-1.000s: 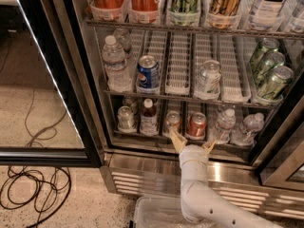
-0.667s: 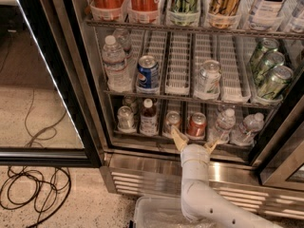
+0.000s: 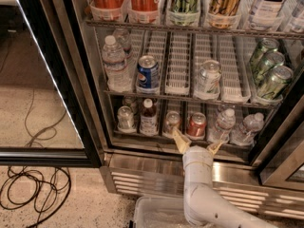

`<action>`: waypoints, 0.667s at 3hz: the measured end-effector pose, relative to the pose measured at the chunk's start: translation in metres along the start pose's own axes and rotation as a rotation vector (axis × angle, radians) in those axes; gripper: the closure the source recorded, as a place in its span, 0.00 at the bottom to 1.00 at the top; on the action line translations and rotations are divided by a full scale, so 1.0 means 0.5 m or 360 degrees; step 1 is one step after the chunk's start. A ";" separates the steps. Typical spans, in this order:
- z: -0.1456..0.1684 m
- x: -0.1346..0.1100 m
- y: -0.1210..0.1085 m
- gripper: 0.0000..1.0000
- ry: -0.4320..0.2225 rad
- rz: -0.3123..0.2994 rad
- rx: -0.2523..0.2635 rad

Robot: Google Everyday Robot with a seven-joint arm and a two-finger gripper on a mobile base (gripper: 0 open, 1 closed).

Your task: Pick coke can from bottom shelf of fridge

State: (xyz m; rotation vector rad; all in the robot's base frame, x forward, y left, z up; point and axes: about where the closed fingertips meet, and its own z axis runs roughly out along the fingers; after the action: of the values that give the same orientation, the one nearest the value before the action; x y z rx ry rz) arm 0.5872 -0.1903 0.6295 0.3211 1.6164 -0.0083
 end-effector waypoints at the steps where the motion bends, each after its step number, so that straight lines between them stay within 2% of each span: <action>1: -0.011 0.007 0.004 0.00 0.0016 -0.0010 -0.0026; 2: -0.035 0.018 0.011 0.00 0.0030 -0.0078 -0.0070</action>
Offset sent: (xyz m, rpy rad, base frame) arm -0.0312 0.0186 -0.0125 -0.0918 0.0337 0.0908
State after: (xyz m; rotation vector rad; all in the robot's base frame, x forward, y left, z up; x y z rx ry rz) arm 0.5711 -0.1799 0.6230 0.2480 1.6405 -0.0071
